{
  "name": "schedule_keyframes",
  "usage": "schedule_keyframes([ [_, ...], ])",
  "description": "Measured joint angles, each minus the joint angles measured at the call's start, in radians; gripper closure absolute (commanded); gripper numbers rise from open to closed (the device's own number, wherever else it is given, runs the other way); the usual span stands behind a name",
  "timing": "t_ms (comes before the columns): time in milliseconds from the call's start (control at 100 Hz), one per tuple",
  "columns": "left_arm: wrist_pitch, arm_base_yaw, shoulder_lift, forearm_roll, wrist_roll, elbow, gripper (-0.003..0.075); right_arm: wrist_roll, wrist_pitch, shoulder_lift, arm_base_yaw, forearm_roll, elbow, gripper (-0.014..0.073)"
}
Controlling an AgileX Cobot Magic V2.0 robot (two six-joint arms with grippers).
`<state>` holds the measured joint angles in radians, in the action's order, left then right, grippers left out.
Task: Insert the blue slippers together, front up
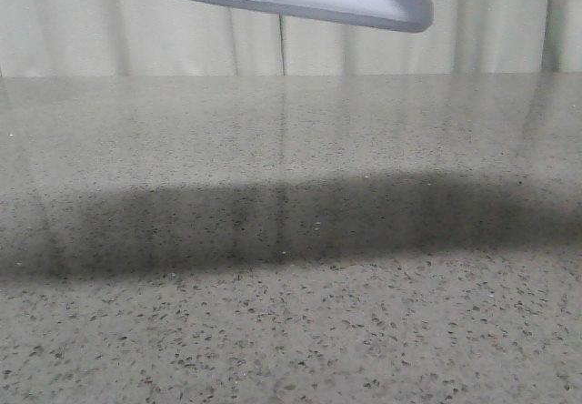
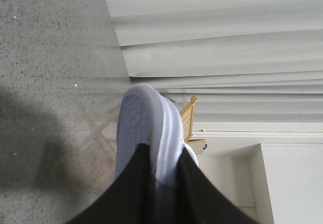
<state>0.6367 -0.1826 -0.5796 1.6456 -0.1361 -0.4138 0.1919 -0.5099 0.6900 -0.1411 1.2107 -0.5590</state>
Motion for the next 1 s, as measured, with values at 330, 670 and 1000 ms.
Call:
schedule_keyframes([
  [330, 0.004, 0.000, 0.000, 0.050, -0.017, 0.000, 0.0704, 0.107, 0.008, 0.000, 0.002, 0.152, 0.020, 0.0701],
  [670, 0.088, 0.002, -0.095, 0.110, -0.114, 0.000, 0.0704, 0.137, -0.031, 0.000, 0.004, 0.176, 0.020, 0.0701],
  [1000, 0.118, 0.004, -0.136, 0.110, -0.136, 0.000, 0.0704, 0.201, -0.093, 0.046, 0.010, 0.211, 0.020, 0.0701],
])
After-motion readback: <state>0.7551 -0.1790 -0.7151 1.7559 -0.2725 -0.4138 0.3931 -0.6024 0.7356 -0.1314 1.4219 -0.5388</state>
